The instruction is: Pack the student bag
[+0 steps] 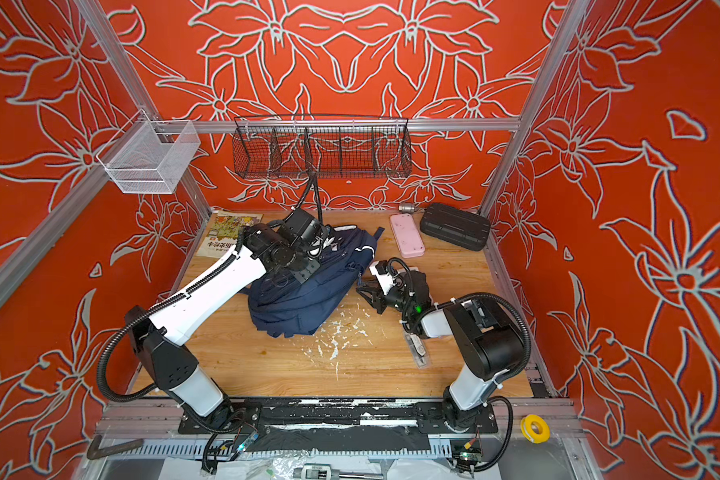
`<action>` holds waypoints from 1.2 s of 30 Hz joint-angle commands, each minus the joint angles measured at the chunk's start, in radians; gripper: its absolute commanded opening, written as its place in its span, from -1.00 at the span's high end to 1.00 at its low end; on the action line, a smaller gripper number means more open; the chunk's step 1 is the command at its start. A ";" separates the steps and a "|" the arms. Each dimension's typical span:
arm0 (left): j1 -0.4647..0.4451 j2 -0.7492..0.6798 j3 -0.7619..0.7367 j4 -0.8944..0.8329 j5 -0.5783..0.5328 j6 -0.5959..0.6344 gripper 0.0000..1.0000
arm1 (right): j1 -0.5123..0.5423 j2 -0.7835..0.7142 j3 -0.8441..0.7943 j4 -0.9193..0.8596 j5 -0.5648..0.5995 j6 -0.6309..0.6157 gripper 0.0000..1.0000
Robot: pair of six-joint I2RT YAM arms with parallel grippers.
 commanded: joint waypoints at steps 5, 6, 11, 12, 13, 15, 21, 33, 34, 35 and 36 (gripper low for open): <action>0.002 -0.037 0.035 0.073 0.008 -0.005 1.00 | -0.004 -0.120 -0.054 -0.076 0.120 -0.091 0.32; 0.002 -0.040 0.033 0.072 0.009 -0.004 1.00 | -0.002 -0.150 -0.060 -0.106 0.147 -0.119 0.30; 0.002 -0.055 0.020 0.080 0.023 0.001 1.00 | -0.001 -0.239 -0.048 -0.253 0.156 -0.244 0.29; 0.001 -0.056 0.020 0.080 0.022 0.001 1.00 | 0.000 -0.240 -0.046 -0.249 0.150 -0.250 0.29; 0.001 -0.056 0.021 0.080 0.025 -0.001 1.00 | -0.001 -0.237 -0.041 -0.247 0.140 -0.253 0.30; 0.001 -0.054 0.021 0.077 0.028 -0.004 1.00 | 0.001 -0.224 -0.016 -0.266 0.116 -0.254 0.35; -0.001 -0.051 0.029 0.072 0.036 -0.008 1.00 | 0.004 -0.174 0.012 -0.242 0.103 -0.249 0.43; -0.002 -0.052 0.034 0.068 0.045 -0.014 1.00 | 0.012 -0.088 0.048 -0.182 0.082 -0.212 0.46; -0.001 -0.053 0.032 0.069 0.045 -0.015 1.00 | 0.013 -0.083 0.050 -0.176 0.083 -0.210 0.47; -0.003 -0.051 0.033 0.068 0.045 -0.014 1.00 | 0.013 -0.078 0.051 -0.170 0.083 -0.211 0.47; -0.003 -0.051 0.032 0.069 0.045 -0.016 1.00 | 0.015 -0.076 0.053 -0.168 0.085 -0.208 0.47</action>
